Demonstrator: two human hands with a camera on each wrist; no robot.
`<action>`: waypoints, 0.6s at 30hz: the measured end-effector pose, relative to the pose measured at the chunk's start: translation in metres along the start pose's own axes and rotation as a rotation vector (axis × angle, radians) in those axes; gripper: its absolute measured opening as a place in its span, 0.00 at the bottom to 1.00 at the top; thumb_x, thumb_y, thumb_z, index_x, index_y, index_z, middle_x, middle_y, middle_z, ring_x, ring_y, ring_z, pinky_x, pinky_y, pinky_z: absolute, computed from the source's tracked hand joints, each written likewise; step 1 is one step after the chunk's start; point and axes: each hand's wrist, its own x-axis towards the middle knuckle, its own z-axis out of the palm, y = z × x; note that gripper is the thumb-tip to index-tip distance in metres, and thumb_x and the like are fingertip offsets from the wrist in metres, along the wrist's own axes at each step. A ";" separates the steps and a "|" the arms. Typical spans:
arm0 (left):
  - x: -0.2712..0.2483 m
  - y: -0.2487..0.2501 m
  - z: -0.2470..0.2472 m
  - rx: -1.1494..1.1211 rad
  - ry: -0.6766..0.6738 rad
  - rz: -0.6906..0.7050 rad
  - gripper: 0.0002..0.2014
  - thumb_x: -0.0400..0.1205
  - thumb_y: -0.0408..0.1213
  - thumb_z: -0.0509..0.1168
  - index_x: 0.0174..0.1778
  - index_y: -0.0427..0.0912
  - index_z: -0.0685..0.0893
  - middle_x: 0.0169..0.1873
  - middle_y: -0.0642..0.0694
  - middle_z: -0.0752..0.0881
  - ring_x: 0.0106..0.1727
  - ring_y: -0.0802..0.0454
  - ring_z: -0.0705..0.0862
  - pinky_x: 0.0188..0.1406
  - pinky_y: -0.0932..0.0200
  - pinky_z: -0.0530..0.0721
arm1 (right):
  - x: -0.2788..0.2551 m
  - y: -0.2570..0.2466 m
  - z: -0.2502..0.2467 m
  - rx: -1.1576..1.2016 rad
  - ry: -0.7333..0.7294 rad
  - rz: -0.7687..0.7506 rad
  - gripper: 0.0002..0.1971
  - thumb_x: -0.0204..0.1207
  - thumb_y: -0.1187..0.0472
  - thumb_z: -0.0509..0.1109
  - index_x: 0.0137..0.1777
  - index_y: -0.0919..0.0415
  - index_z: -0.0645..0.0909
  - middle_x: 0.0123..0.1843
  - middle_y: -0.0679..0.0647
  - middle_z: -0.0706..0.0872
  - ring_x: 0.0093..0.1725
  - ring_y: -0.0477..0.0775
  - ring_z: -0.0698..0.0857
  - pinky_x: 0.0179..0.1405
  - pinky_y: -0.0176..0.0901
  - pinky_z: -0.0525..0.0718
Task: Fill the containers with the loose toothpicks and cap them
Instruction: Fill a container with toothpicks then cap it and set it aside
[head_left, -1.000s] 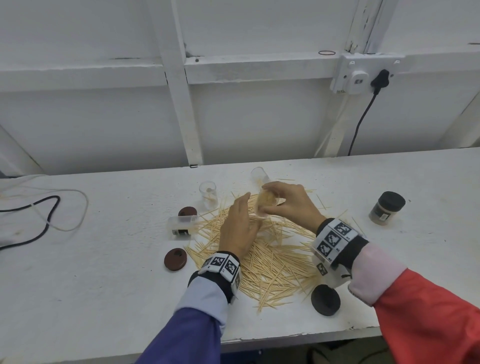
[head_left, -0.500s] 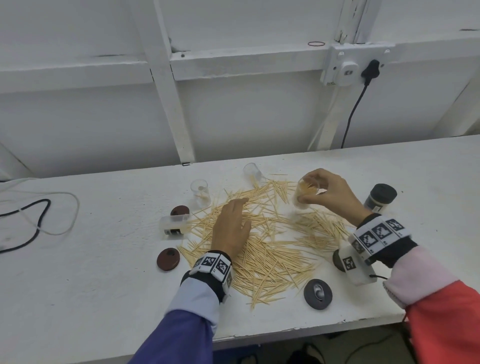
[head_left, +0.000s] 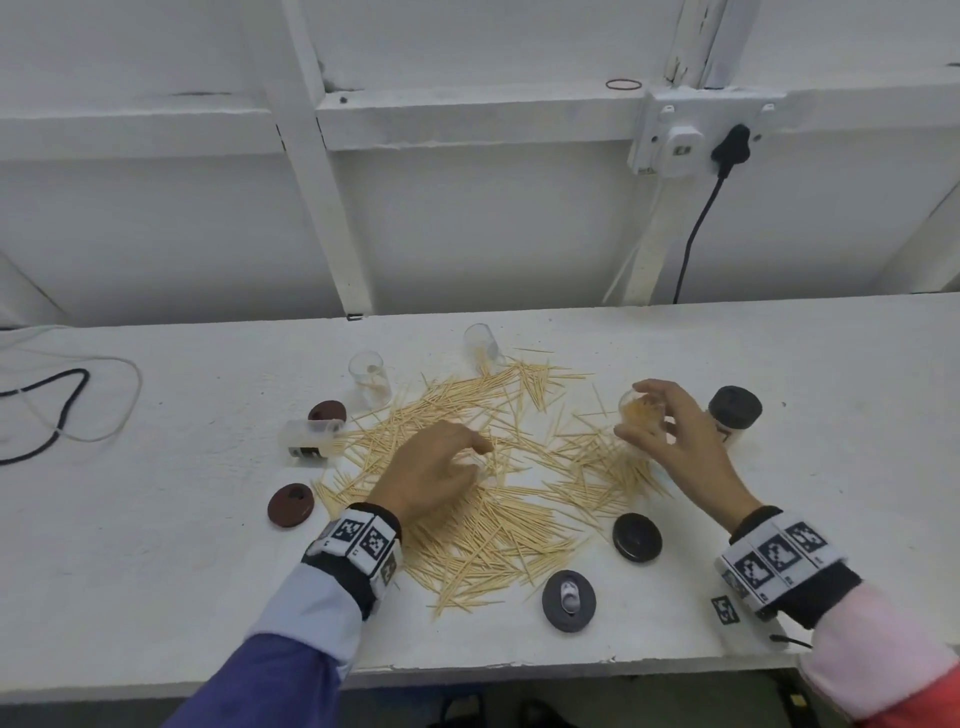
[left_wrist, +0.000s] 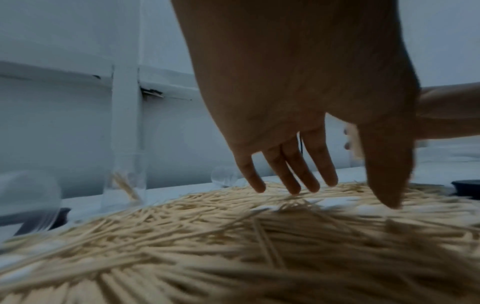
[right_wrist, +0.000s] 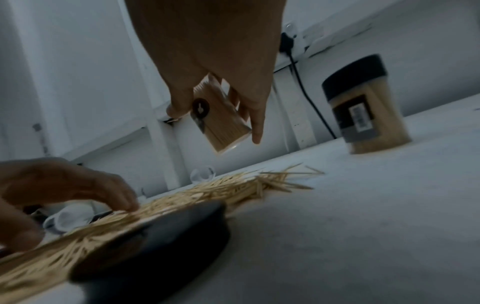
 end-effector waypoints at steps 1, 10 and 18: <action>0.002 0.005 0.001 0.013 -0.066 0.010 0.14 0.80 0.42 0.65 0.61 0.46 0.85 0.58 0.52 0.86 0.61 0.55 0.80 0.61 0.50 0.78 | -0.002 0.001 0.004 0.007 -0.004 -0.016 0.24 0.73 0.54 0.77 0.67 0.50 0.75 0.62 0.47 0.79 0.63 0.48 0.78 0.62 0.45 0.77; 0.013 0.038 0.026 0.359 -0.472 -0.012 0.40 0.73 0.61 0.71 0.80 0.51 0.69 0.76 0.53 0.69 0.78 0.54 0.63 0.79 0.47 0.52 | 0.006 0.003 0.027 0.041 -0.123 -0.145 0.28 0.73 0.50 0.75 0.72 0.53 0.71 0.66 0.46 0.76 0.64 0.25 0.72 0.59 0.20 0.70; 0.019 0.044 0.026 0.438 -0.454 0.039 0.35 0.72 0.65 0.70 0.74 0.54 0.76 0.71 0.54 0.74 0.75 0.53 0.65 0.79 0.48 0.47 | 0.021 -0.002 0.039 -0.008 -0.239 -0.228 0.29 0.75 0.52 0.75 0.74 0.56 0.70 0.69 0.50 0.76 0.59 0.27 0.74 0.57 0.15 0.69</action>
